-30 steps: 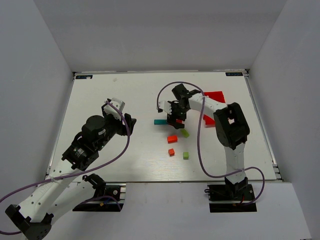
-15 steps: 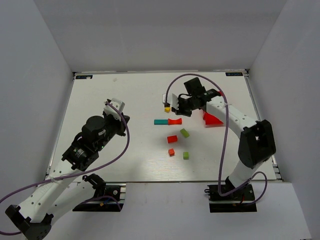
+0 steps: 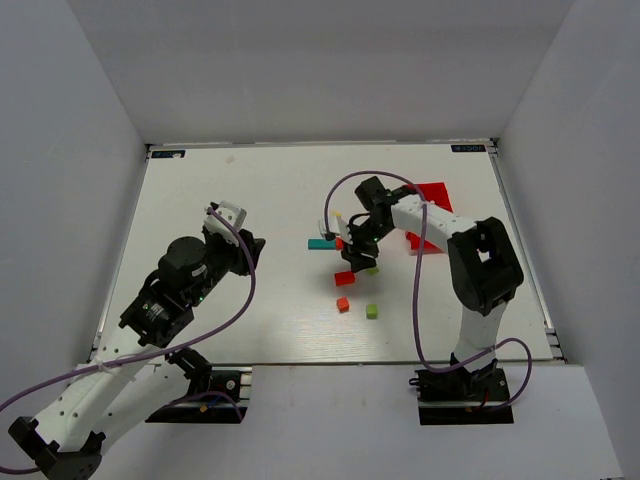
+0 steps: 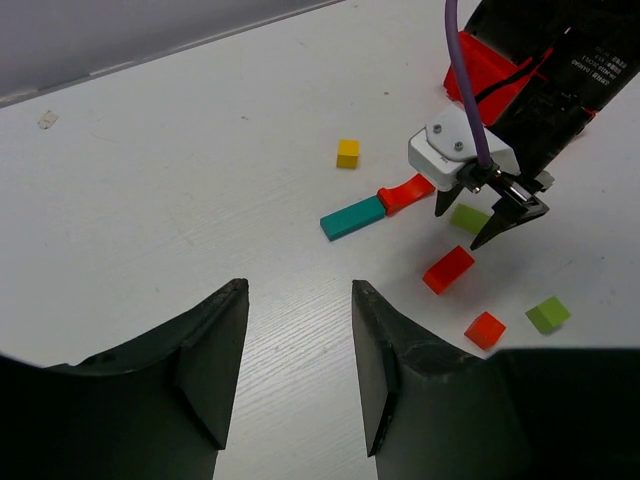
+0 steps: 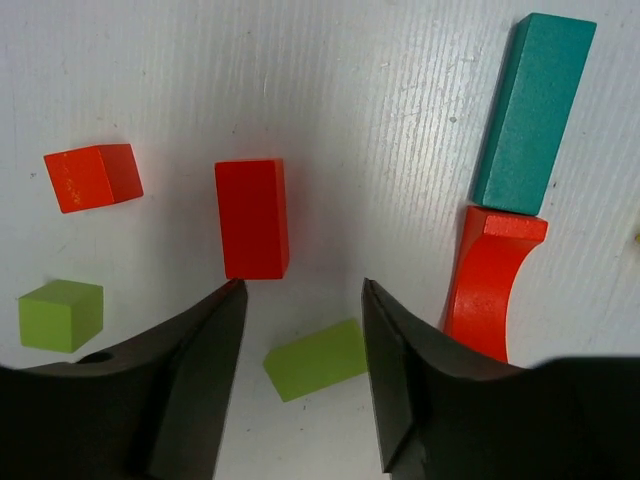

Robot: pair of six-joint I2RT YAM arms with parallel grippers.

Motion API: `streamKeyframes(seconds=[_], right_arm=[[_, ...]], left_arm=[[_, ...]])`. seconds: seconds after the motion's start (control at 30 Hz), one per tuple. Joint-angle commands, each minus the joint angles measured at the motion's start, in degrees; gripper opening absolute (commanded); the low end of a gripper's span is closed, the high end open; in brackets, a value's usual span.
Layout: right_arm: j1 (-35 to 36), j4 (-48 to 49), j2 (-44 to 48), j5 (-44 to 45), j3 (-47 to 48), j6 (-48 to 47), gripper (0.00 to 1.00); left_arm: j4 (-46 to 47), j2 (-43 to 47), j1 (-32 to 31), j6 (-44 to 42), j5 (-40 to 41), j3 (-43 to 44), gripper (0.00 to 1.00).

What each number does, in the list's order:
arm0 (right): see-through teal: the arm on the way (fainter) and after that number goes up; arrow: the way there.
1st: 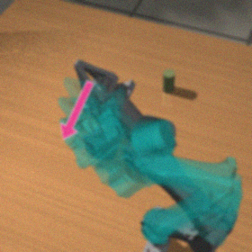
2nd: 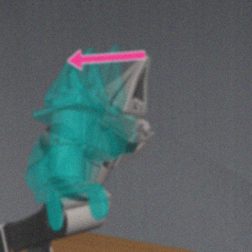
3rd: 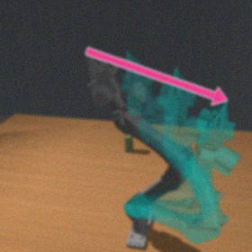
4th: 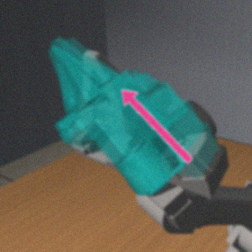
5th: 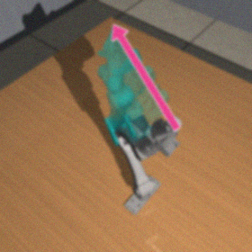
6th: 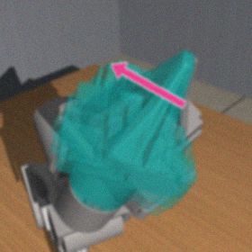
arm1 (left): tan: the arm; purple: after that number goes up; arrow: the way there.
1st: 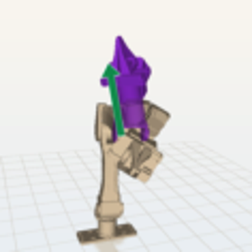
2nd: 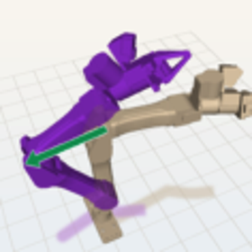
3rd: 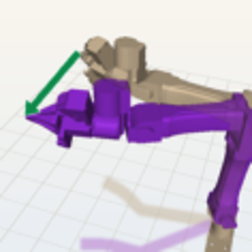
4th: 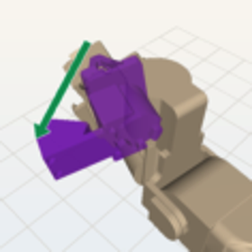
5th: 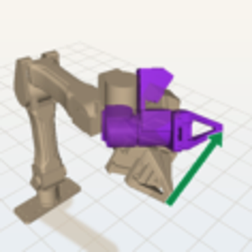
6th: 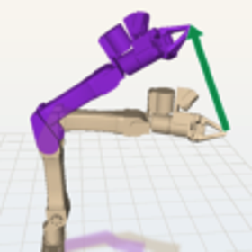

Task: Build the wood block tower

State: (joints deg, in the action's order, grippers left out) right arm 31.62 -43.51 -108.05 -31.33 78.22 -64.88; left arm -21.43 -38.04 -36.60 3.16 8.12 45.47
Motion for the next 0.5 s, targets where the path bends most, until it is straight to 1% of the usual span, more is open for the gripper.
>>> streamKeyframes(seconds=[0.0, 0.47], right_arm=[[0.8, 0.2, 2.7, -1.1, -0.4, -0.6, 0.61], [5.8, 3.6, 1.8, 4.3, -3.0, 2.5, 0.62]], left_arm=[[0.0, 0.6, 0.2, -0.1, -0.6, 0.1, 0.56], [0.0, 0.6, 0.2, -0.1, -0.6, 0.1, 0.56]])
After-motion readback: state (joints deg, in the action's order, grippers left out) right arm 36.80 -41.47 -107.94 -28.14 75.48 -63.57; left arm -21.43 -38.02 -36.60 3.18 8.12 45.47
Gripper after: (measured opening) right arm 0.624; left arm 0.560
